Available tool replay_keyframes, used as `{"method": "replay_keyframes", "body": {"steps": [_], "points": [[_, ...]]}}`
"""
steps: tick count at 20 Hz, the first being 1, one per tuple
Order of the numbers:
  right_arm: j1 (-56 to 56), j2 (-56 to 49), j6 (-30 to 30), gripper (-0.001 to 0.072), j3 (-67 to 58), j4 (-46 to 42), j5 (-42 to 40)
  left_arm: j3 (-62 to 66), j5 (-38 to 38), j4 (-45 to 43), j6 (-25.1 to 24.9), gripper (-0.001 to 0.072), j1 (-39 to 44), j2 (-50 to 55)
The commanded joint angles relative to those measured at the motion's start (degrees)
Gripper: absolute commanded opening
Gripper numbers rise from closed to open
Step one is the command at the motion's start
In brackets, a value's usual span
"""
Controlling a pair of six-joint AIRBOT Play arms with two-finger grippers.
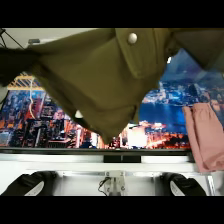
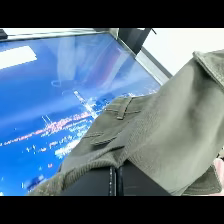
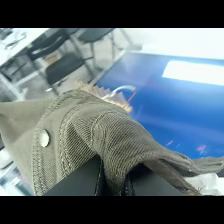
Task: Fold the shirts.
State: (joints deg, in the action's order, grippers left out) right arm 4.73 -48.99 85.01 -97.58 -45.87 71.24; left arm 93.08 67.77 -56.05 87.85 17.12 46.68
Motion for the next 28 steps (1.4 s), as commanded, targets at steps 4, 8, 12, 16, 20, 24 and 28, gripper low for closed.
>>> {"method": "replay_keyframes", "body": {"steps": [4, 8, 12, 16, 20, 24, 28], "points": [[0.1, -5.0, 15.3, 0.0137, -2.1, -10.6, 19.1, -2.4, 6.4, -13.2, 6.8, 0.0044, 0.0, 1.9], [0.2, -14.2, 12.1, 0.0137, 5.9, -14.6, 21.8, -11.4, 5.4, -13.2, 4.3, 0.0045, -0.4, 15.8], [3.2, -27.4, 7.9, 0.0137, 12.4, -14.6, 11.6, -11.3, -4.7, -12.3, 4.4, 0.0046, -1.5, 33.7], [5.1, -36.5, 6.1, 0.0137, 12.4, -14.5, 8.6, -5.9, -0.6, -6.2, 4.3, 0.0557, -4.9, 42.8], [5.0, -37.3, 4.7, 0.0138, 12.4, -17.9, 8.7, -4.5, 12.6, -6.3, 1.3, 0.0601, -10.6, 41.6], [5.0, -37.3, 4.7, 0.0138, 12.4, -19.4, 8.0, -16.7, 11.7, -3.8, 1.3, 0.0596, -7.3, 40.3], [5.0, -37.3, 4.7, 0.0138, 12.4, -19.4, 8.0, -31.9, -4.5, 7.1, 0.0, 0.0595, 1.2, 40.3]]}}
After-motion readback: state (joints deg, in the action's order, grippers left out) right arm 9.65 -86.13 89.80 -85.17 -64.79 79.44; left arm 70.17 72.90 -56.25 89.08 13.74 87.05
